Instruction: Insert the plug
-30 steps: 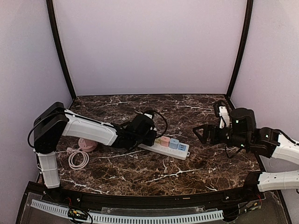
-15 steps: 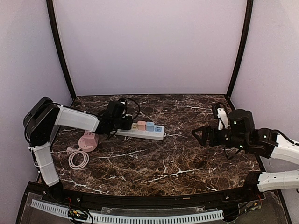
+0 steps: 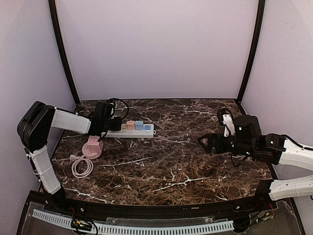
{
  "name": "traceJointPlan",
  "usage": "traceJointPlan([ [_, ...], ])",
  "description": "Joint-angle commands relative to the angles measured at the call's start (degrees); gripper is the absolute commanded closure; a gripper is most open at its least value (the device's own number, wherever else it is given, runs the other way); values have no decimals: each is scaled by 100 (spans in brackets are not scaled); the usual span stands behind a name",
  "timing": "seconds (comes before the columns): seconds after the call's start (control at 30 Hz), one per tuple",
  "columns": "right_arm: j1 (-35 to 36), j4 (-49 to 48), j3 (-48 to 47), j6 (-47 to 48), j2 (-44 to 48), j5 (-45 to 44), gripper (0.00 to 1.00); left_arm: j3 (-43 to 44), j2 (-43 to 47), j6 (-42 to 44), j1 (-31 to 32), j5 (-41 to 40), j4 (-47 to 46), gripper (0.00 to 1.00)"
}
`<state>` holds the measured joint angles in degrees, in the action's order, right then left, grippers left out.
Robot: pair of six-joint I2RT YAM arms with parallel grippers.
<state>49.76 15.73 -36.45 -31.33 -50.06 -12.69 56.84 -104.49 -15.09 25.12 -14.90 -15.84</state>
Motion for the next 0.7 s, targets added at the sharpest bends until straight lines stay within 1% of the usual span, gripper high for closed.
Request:
traceJointPlan([
  [0.0, -10, -270, -32, 99, -114, -117, 1, -138, 145, 202, -54, 74, 168, 39],
  [0.03, -10, -286, -48, 121, -123, -196, 1, -145, 147, 196, -53, 96, 159, 30],
  [0.07, -10, -301, -47, 141, -133, -279, 1, -150, 170, 192, -52, 103, 149, 26],
  [0.1, -10, -323, -53, 171, -135, -364, 1, -167, 230, 196, -52, 112, 145, 19],
  [0.13, -10, -340, -55, 195, -135, -472, 1, -179, 268, 210, -56, 111, 143, 15],
  [0.17, -14, -354, -56, 217, -133, -579, 2, -210, 363, 218, -53, 110, 143, 9],
  [0.23, -10, -395, -47, 259, -135, -815, 1, -250, 527, 251, -53, 92, 145, 3],
  [0.47, -9, -901, 91, 407, -102, -1288, 1, -398, 1329, 383, -52, -10, 430, 1],
  [0.57, -10, -1258, 224, 722, -74, -1441, 1, -575, 1869, 484, -50, -173, 595, 1],
  [0.67, -10, -1469, 277, 1012, -82, -1866, 1, -793, 2429, 585, -59, -464, 757, 1],
])
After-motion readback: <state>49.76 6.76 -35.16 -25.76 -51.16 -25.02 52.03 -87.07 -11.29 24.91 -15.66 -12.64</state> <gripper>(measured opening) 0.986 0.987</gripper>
